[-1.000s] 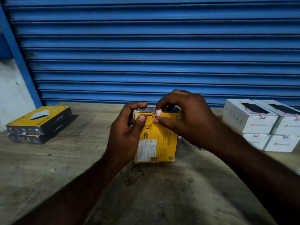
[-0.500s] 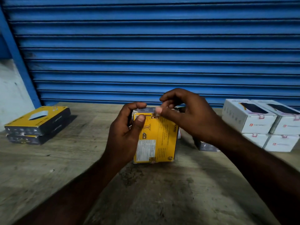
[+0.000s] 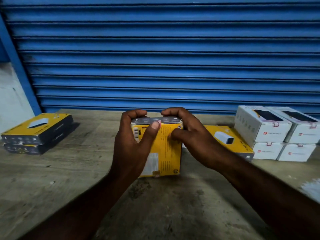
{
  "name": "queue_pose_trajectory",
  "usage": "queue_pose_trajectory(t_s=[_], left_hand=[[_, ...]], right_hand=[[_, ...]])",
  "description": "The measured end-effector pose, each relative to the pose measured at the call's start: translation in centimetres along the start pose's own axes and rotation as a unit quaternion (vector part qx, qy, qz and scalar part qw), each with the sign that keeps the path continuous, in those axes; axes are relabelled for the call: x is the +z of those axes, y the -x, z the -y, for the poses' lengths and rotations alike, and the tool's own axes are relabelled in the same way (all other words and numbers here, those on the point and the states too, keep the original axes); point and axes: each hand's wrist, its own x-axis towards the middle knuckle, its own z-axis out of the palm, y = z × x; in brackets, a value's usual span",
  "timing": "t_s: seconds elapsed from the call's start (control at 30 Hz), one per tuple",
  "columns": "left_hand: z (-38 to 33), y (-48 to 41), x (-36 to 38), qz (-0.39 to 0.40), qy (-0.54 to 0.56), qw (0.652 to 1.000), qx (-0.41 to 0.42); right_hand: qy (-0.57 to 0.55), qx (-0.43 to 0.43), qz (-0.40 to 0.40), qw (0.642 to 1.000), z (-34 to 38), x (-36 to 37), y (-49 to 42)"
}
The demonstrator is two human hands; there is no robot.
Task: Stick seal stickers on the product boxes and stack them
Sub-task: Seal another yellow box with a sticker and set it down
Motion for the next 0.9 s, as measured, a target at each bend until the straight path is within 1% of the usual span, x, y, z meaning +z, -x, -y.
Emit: queue_pose_trajectory(t_s=[0.07, 0.13, 0.23, 0.33, 0.4, 0.5, 0.57, 0.7, 0.8, 0.9], left_hand=[[-0.2, 0.1, 0.1, -0.022, -0.015, 1.0, 0.001], [-0.3, 0.1, 0.1, -0.019, -0.02, 1.0, 0.005], [-0.4, 0.2, 0.2, 0.028, -0.023, 0.999, 0.013], [-0.3, 0.3, -0.2, 0.074, 0.02, 0.997, -0.008], [-0.2, 0.3, -0.4, 0.085, 0.048, 0.995, -0.016], [-0.5, 0.3, -0.4, 0.089, 0.061, 0.994, -0.011], [-0.7, 0.3, -0.4, 0.085, 0.068, 0.994, -0.003], [-1.1, 0.5, -0.4, 0.069, 0.044, 0.996, 0.032], [-1.3, 0.3, -0.5, 0.058, -0.006, 0.994, 0.096], [-1.1, -0.2, -0.8, 0.058, -0.05, 0.983, 0.166]], right_hand=[[-0.069, 0.008, 0.002, 0.998, -0.2, 0.5, 0.2], [-0.085, -0.002, -0.02, 0.996, -0.3, 0.8, 0.2], [-0.042, -0.028, -0.077, 0.996, -0.2, 0.8, 0.3], [-0.008, -0.036, -0.11, 0.993, -0.2, 0.9, 0.4], [-0.014, -0.029, -0.109, 0.994, -0.2, 1.0, 0.5], [-0.029, -0.028, -0.083, 0.996, 0.2, 0.9, 0.7], [-0.046, -0.025, -0.081, 0.995, 0.5, 1.0, 0.9], [-0.054, -0.007, -0.115, 0.992, 1.2, 1.4, 0.7], [-0.134, 0.033, -0.112, 0.984, 1.6, 1.5, 0.4], [-0.213, 0.073, -0.1, 0.969, 2.0, 1.3, 0.2]])
